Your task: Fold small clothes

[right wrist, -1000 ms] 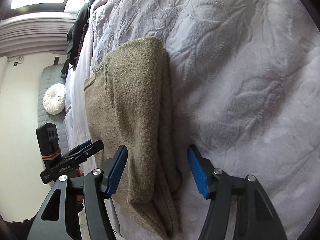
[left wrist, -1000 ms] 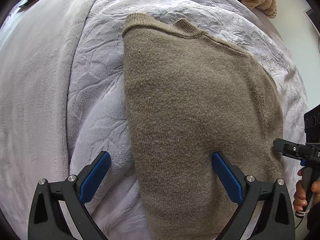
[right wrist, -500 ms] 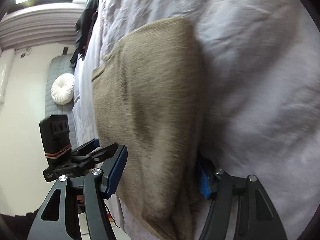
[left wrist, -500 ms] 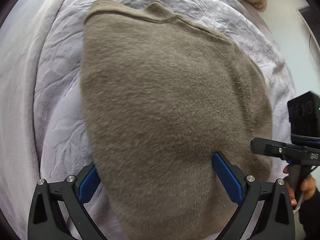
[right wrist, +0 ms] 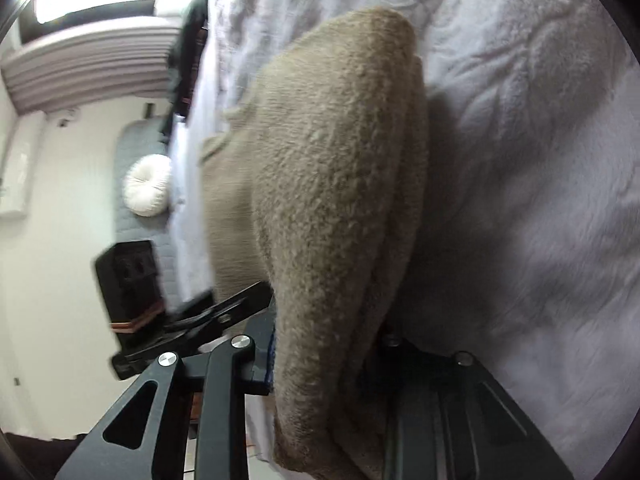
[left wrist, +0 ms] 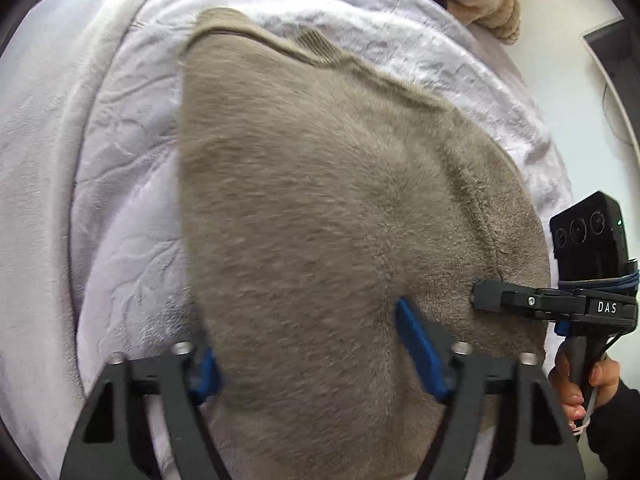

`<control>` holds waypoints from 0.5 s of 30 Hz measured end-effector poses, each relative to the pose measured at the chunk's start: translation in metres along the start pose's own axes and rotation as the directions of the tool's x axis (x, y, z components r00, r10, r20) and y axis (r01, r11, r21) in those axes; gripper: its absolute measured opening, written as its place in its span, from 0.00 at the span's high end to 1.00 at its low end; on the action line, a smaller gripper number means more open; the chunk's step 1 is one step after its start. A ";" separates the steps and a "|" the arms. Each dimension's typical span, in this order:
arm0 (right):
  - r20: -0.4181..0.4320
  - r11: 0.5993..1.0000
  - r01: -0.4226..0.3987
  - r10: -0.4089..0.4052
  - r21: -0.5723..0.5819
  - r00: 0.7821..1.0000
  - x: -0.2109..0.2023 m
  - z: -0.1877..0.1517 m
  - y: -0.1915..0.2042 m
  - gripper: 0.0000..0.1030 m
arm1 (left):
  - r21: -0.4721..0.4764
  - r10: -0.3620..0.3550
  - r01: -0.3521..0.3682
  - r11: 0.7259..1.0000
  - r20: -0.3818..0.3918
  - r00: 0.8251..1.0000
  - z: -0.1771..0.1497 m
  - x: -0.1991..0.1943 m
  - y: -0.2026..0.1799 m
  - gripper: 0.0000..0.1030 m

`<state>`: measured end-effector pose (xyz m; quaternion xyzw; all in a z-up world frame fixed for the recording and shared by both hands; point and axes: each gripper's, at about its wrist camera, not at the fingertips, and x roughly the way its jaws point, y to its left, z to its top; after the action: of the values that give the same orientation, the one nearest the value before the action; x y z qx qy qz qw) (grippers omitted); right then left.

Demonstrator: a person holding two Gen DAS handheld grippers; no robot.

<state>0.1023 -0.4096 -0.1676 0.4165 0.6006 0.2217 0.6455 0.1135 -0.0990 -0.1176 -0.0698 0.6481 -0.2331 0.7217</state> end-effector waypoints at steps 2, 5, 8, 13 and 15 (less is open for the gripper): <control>0.006 1.000 -0.029 0.029 0.004 1.000 -0.003 -0.004 0.006 0.71 | 0.001 -0.034 0.034 0.999 0.010 0.999 -0.003 -0.012 0.005 0.47; 0.016 0.996 -0.086 0.085 0.026 0.996 -0.005 -0.010 0.013 0.71 | 0.015 -0.076 0.076 0.997 0.020 0.997 -0.006 -0.027 0.006 0.49; 0.019 0.994 -0.106 0.105 0.031 0.994 -0.007 -0.018 0.019 0.71 | 0.036 -0.090 0.089 0.995 0.022 0.996 -0.010 -0.038 0.002 0.49; 0.007 0.993 -0.111 0.111 0.029 0.994 -0.013 -0.036 0.036 0.71 | 0.067 -0.111 0.109 0.992 0.028 0.993 -0.035 -0.060 -0.009 0.49; 0.001 0.994 -0.106 0.106 0.018 0.994 -0.014 -0.047 0.045 0.71 | 0.074 -0.109 0.107 0.991 0.028 0.994 -0.048 -0.070 -0.009 0.49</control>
<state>0.0644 -0.3824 -0.1197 0.4536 0.5797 0.2502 0.6290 0.0613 -0.0674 -0.0577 -0.0822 0.6228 -0.2941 0.7203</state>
